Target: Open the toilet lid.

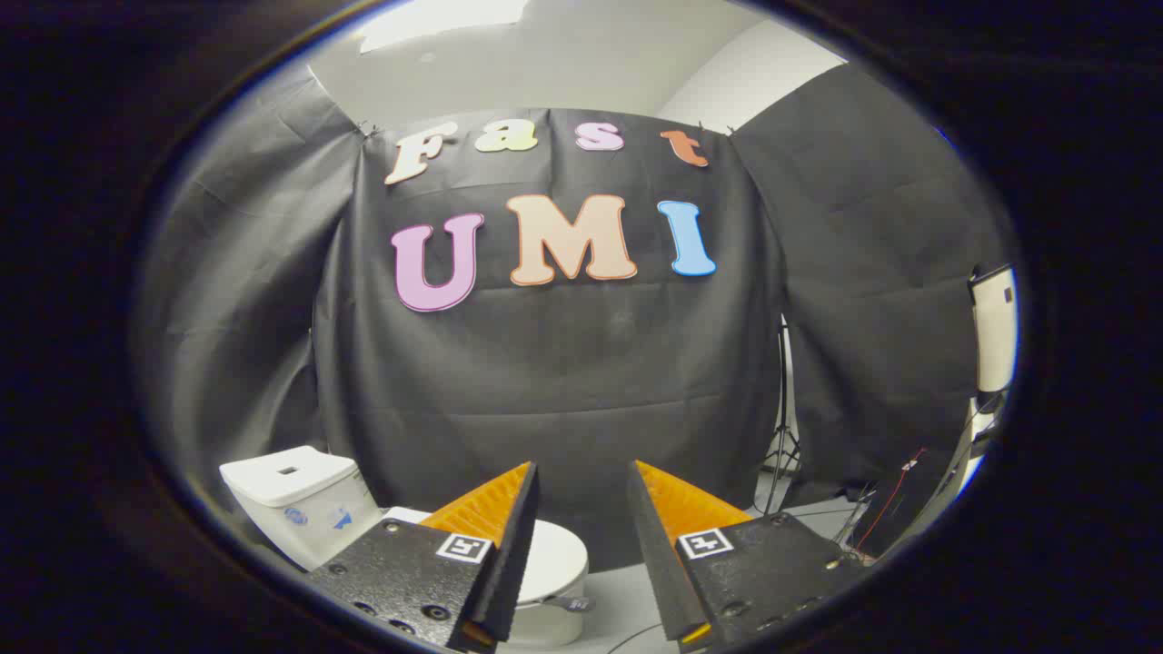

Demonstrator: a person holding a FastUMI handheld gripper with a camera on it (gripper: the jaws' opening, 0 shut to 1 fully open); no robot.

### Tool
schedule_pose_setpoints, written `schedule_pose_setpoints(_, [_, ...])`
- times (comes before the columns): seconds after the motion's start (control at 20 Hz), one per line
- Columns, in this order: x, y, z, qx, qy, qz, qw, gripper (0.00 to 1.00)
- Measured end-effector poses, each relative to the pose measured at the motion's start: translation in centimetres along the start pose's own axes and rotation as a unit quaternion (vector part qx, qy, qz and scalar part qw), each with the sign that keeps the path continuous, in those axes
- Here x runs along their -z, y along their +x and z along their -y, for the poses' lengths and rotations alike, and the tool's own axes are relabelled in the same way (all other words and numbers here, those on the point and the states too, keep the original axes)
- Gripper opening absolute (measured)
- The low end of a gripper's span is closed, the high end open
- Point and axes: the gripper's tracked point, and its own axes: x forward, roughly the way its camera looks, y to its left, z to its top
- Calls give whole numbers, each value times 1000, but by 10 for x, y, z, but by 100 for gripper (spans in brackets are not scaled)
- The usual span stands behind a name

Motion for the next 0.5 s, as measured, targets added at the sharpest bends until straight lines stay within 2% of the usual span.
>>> schedule_pose_setpoints(0.5, [1,0,3,0,13,1,1000,60])
